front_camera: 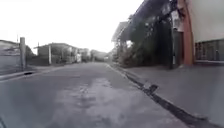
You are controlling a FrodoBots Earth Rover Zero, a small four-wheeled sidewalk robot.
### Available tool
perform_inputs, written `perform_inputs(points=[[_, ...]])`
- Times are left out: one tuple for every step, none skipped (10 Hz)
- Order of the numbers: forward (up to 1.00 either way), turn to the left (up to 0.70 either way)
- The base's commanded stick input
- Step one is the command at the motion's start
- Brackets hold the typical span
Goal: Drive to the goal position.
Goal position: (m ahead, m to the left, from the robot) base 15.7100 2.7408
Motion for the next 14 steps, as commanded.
perform_inputs(points=[[1.00, 0.00], [1.00, 0.00], [1.00, 0.00], [1.00, 0.00], [1.00, 0.00], [1.00, 0.00], [1.00, 0.00], [1.00, 0.00], [1.00, 0.00], [1.00, 0.00], [1.00, 0.00], [1.00, 0.00], [1.00, 0.00], [1.00, 0.00]])
